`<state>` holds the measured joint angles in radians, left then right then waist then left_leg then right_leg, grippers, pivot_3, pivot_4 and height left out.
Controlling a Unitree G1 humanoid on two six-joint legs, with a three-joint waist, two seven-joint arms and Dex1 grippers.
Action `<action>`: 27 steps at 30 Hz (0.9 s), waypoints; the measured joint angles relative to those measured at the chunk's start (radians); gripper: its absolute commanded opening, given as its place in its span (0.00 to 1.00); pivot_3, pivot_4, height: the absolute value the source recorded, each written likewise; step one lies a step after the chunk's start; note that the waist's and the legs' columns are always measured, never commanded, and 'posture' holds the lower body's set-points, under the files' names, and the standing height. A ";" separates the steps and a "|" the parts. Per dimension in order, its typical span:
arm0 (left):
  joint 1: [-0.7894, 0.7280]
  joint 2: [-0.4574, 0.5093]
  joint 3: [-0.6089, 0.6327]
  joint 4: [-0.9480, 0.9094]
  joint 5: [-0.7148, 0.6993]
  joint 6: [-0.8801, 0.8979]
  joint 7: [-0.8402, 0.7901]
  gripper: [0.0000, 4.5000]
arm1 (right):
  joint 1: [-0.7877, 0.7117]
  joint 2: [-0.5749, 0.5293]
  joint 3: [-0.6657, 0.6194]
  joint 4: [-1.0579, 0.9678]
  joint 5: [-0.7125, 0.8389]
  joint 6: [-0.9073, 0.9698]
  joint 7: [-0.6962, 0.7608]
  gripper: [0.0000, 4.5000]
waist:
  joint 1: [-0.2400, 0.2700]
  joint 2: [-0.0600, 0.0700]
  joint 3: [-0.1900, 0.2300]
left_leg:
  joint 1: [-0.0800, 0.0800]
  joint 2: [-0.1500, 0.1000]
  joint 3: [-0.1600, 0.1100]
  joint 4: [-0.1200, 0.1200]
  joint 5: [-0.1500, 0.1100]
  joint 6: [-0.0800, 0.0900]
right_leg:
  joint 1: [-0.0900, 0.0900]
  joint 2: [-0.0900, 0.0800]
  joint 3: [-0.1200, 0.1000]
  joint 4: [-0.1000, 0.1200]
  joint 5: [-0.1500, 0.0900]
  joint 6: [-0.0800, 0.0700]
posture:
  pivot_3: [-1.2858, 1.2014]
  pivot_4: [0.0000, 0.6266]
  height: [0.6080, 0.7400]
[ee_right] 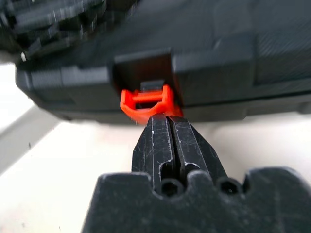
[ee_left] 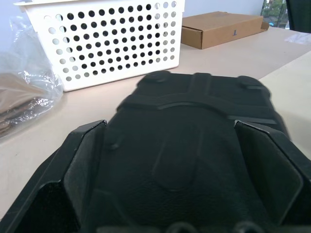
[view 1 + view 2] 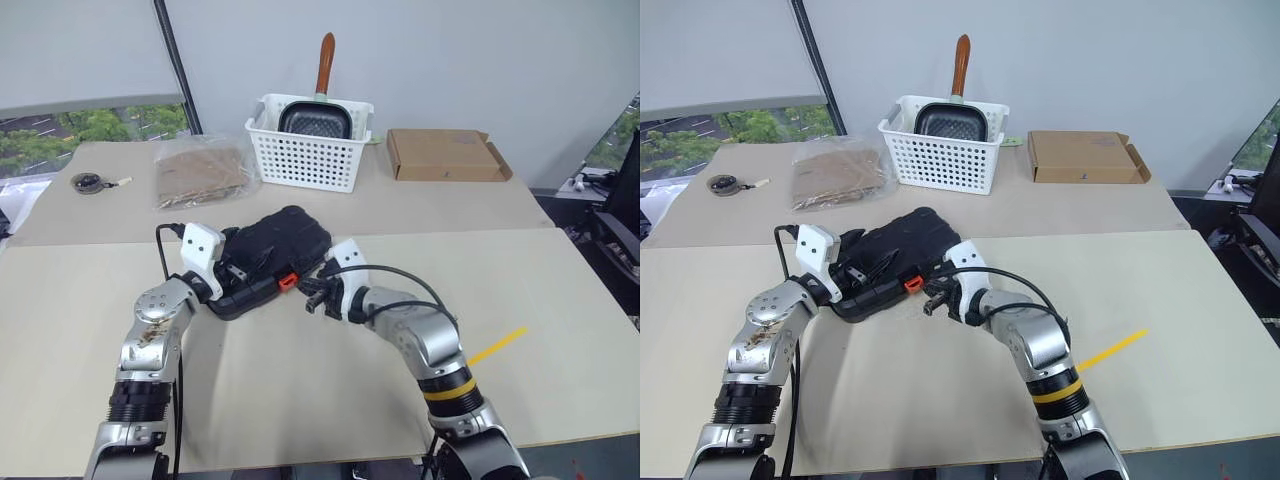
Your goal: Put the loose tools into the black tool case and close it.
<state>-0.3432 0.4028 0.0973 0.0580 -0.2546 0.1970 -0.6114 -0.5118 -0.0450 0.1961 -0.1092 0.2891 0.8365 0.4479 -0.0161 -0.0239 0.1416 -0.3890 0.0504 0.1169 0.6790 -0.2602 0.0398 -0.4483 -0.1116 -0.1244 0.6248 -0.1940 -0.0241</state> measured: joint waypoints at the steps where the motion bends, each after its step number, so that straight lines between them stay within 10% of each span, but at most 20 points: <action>1: 0.000 0.000 -0.001 0.000 0.000 0.000 0.000 1.00 | -0.010 0.008 -0.004 0.000 0.005 0.000 0.000 0.02 | 0.000 0.000 0.000 | 0.000 0.000 0.000 0.000 0.000 0.000 | 0.000 0.000 0.000 0.000 0.000 0.000 | 0.52 0.24 0.70; 27: -0.048 0.056 -0.088 0.075 0.096 -0.005 -0.002 1.00 | -0.002 -0.087 0.122 0.020 -0.049 -0.035 0.072 0.02 | 0.006 0.009 -0.005 | 0.007 -0.001 0.000 -0.001 -0.004 -0.006 | 0.006 -0.002 0.000 -0.001 0.000 0.000 | 0.52 0.24 0.70</action>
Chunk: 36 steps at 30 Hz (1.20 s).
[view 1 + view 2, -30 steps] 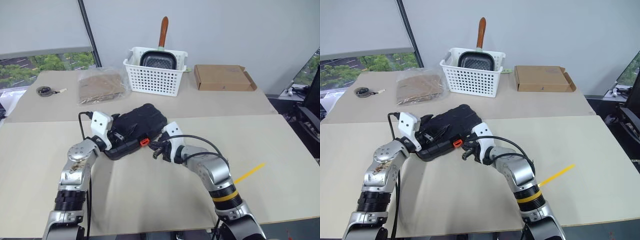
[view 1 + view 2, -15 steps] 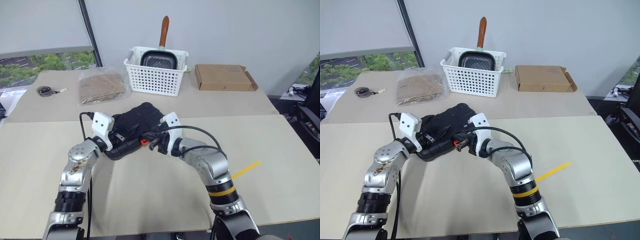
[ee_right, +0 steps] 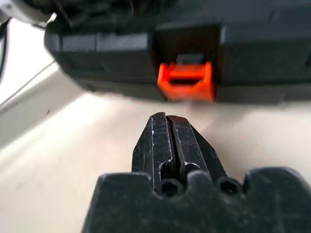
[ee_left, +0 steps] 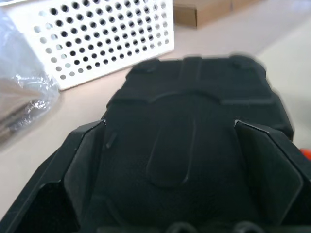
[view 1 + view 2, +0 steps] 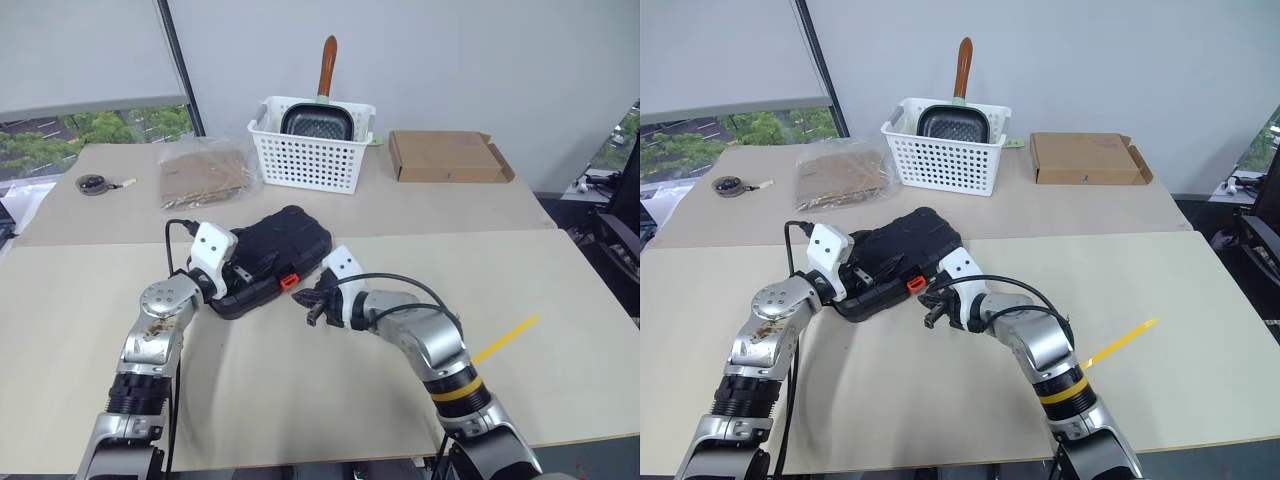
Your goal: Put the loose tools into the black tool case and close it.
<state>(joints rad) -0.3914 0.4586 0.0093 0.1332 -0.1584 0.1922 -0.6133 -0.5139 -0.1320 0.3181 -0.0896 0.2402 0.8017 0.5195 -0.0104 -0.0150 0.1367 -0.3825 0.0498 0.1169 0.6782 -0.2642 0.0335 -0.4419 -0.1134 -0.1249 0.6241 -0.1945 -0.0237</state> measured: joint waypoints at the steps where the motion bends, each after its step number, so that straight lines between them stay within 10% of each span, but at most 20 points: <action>1: -0.008 0.000 -0.001 0.012 0.000 0.000 0.000 1.00 | -0.004 0.002 0.002 0.007 -0.003 -0.006 0.000 0.02 | 0.000 0.000 0.000 | 0.000 0.000 -0.001 0.000 0.000 0.000 | 0.001 0.000 0.000 0.000 0.000 0.000 | 0.52 0.24 0.70; 36: -0.074 0.004 -0.026 0.107 0.008 0.004 -0.064 1.00 | -0.037 0.049 0.004 0.182 -0.100 -0.159 -0.027 0.02 | 0.002 0.005 -0.004 | 0.003 0.001 -0.002 -0.001 -0.001 -0.001 | 0.002 -0.001 -0.001 0.000 0.000 0.001 | 0.52 0.24 0.70</action>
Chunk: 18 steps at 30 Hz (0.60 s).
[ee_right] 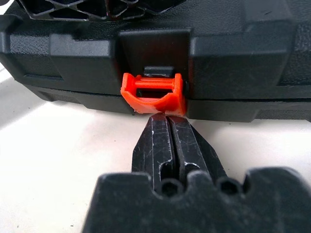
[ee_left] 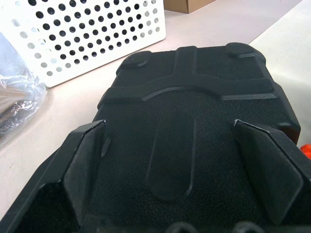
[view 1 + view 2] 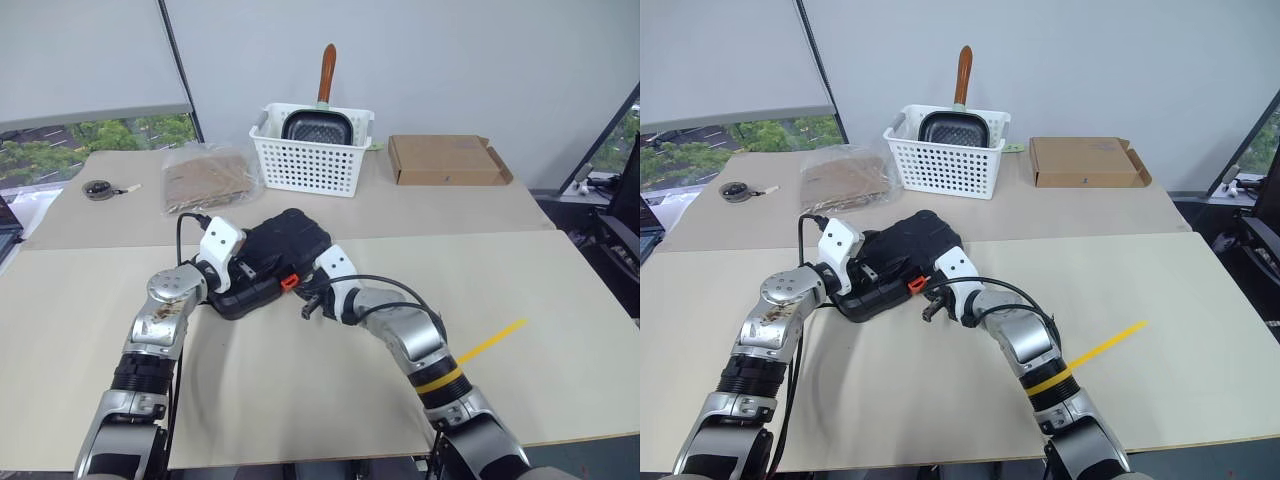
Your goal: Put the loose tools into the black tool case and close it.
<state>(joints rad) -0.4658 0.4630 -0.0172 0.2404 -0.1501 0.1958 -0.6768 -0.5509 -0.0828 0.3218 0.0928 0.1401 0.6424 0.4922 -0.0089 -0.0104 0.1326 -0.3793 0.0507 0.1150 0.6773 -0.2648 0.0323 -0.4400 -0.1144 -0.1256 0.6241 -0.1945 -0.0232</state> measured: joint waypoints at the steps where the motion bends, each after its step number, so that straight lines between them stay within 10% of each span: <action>1: 0.000 0.000 0.000 0.000 0.000 0.000 0.000 1.00 | 0.000 0.001 0.000 0.000 0.000 0.000 0.000 0.02 | -0.001 0.000 0.000 | 0.000 0.000 0.000 0.000 0.000 0.000 | 0.000 0.000 0.000 0.000 0.000 0.000 | 0.52 0.24 0.70; 18: 0.031 -0.015 -0.002 -0.028 -0.001 0.001 -0.011 1.00 | -0.117 0.111 -0.085 -0.095 0.051 -0.034 0.004 0.02 | 0.006 0.008 -0.012 | 0.009 -0.002 -0.002 -0.014 -0.002 -0.003 | 0.003 0.001 -0.001 -0.012 -0.003 0.003 | 0.52 0.24 0.70</action>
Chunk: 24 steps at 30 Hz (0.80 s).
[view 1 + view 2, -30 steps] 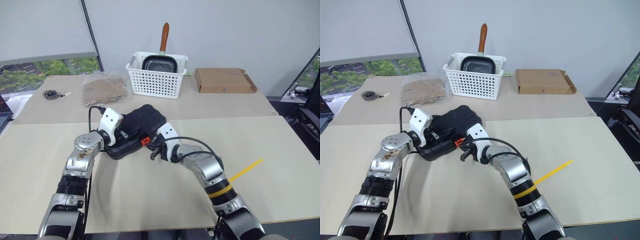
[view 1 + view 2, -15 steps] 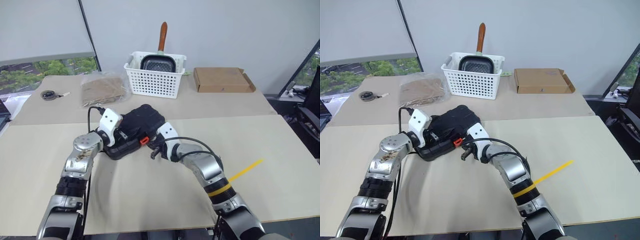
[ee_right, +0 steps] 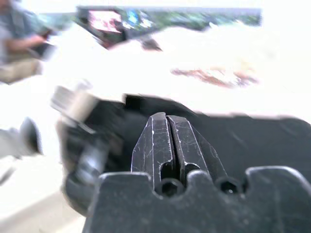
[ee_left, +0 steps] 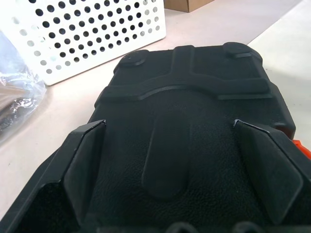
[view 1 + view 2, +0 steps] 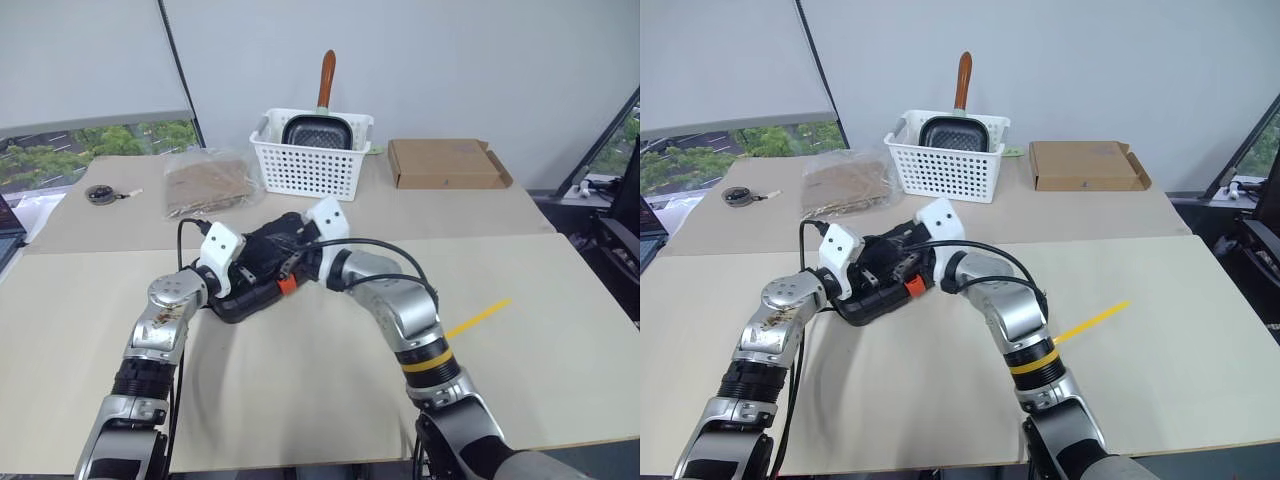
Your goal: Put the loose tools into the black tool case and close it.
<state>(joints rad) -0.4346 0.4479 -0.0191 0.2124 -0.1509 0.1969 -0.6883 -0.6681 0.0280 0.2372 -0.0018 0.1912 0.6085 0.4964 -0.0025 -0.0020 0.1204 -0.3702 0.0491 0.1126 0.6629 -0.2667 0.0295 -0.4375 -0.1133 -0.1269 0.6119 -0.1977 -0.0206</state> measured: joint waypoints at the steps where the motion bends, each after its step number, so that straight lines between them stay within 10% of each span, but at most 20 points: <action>1: 0.001 0.000 0.000 -0.005 -0.001 0.000 -0.006 1.00 | 0.004 -0.002 0.000 0.001 0.000 0.000 0.001 0.02 | 0.002 0.001 0.000 | 0.000 -0.001 0.001 0.000 -0.001 0.002 | 0.000 -0.001 0.001 0.000 -0.001 0.000 | 0.52 0.24 0.70; 20: 0.091 0.004 0.094 -0.068 -0.102 -0.024 -0.045 1.00 | 0.103 -0.248 -0.064 -0.018 0.030 -0.143 0.161 0.02 | -0.013 0.001 0.002 | -0.005 0.000 0.004 -0.002 -0.003 0.003 | -0.001 0.000 0.003 -0.001 -0.003 0.003 | 0.52 0.24 0.70; 24: 0.191 0.000 0.183 -0.181 -0.216 -0.027 -0.078 1.00 | 0.194 -0.359 -0.103 -0.013 0.067 -0.229 0.293 0.26 | -0.020 -0.002 0.007 | -0.009 0.001 0.005 -0.002 -0.003 0.008 | -0.005 0.001 0.003 -0.001 -0.004 0.004 | 0.52 0.24 0.70</action>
<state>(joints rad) -0.2439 0.4482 0.1640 0.0311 -0.3664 0.1697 -0.7660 -0.4738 -0.3310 0.1343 -0.0151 0.2582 0.3796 0.7895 -0.0228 -0.0042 0.1272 -0.3793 0.0497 0.1178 0.6610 -0.2701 0.0373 -0.4427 -0.1119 -0.1235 0.6108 -0.2018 -0.0169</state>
